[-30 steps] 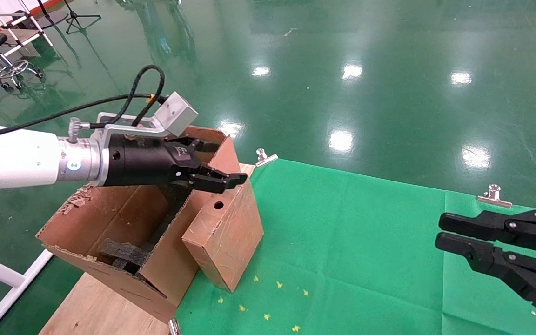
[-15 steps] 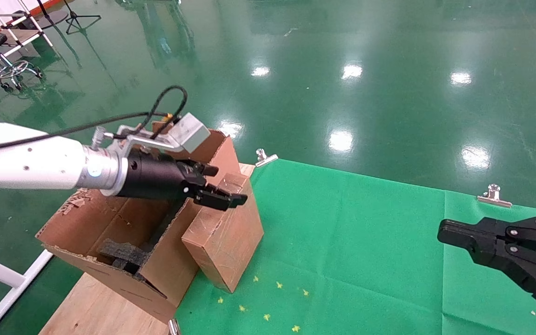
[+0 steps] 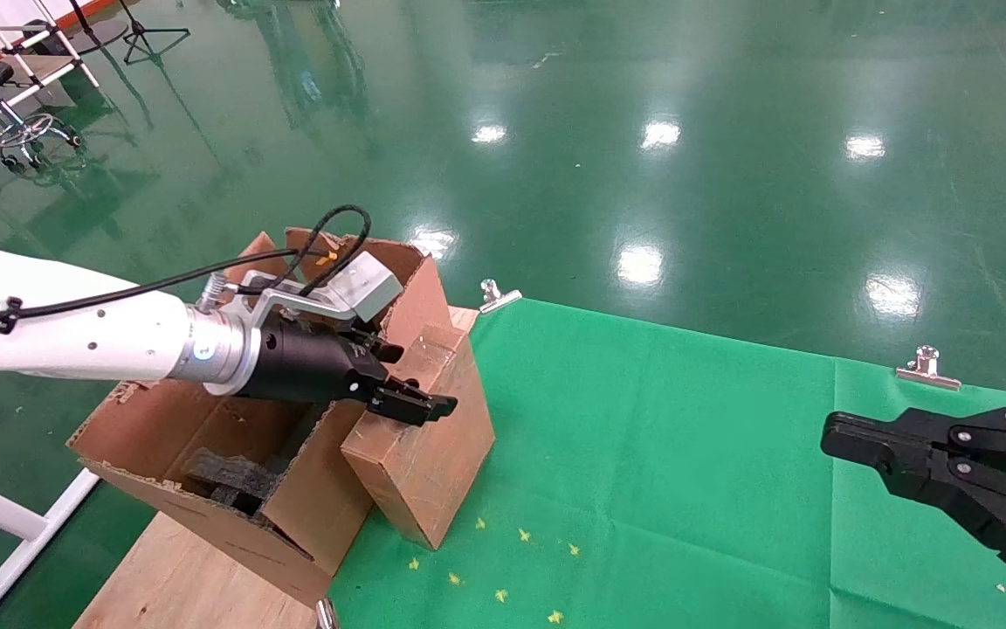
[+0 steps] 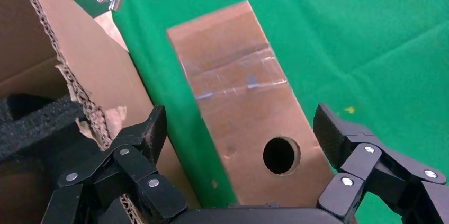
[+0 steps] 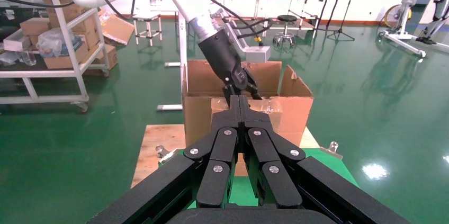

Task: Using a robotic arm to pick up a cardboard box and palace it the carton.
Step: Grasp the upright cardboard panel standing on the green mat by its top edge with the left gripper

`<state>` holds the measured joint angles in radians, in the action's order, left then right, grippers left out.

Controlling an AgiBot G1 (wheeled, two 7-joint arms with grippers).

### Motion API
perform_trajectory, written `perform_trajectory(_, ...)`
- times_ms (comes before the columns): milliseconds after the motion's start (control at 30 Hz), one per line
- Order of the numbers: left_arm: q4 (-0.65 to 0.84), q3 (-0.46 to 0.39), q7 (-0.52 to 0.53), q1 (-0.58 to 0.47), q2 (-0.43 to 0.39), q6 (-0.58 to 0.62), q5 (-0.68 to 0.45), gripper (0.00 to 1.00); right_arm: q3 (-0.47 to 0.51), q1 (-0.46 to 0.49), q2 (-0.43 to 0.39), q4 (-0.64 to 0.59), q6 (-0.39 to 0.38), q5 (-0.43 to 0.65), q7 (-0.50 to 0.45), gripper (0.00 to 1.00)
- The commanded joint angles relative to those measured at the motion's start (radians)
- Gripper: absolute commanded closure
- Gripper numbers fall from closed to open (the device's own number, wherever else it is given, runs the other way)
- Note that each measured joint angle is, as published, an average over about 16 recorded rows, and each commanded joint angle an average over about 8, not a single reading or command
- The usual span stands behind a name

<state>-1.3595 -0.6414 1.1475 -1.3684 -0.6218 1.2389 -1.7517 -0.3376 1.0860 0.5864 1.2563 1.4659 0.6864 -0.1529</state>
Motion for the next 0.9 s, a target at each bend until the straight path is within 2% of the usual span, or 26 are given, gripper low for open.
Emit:
perform_trajectory(33, 0.0, -0.004, 0.004, -0.001, -0.002, 0.004, -0.008, 0.01, 0.0, 0.0, 0.0, 0.0, 0.0, 0.0, 0.0, 0.7)
perform_trajectory(67, 0.0, -0.005, 0.004, 0.0, -0.003, 0.004, -0.009, 0.07, 0.0, 0.0, 0.0, 0.0, 0.0, 0.0, 0.0, 0.58)
perform_trajectory(200, 0.0, -0.006, 0.004, -0.001, -0.004, 0.005, -0.012, 0.56, 0.0, 0.0, 0.0, 0.0, 0.0, 0.0, 0.0, 0.1)
perform_trajectory(233, 0.0, -0.006, 0.004, -0.001, -0.004, 0.005, -0.011, 0.68, 0.0, 0.0, 0.0, 0.0, 0.0, 0.0, 0.0, 0.02)
perform_trajectory(300, 0.0, -0.006, 0.004, -0.001, -0.003, 0.005, -0.011, 0.92, 0.0, 0.0, 0.0, 0.0, 0.0, 0.0, 0.0, 0.0)
perform_trajectory(333, 0.0, -0.006, 0.004, -0.001, -0.003, 0.005, -0.01, 0.99, 0.0, 0.0, 0.0, 0.0, 0.0, 0.0, 0.0, 0.0)
perform_trajectory(900, 0.0, -0.003, 0.004, -0.001, -0.002, 0.004, -0.005, 1.0, 0.0, 0.0, 0.0, 0.0, 0.0, 0.0, 0.0, 0.0)
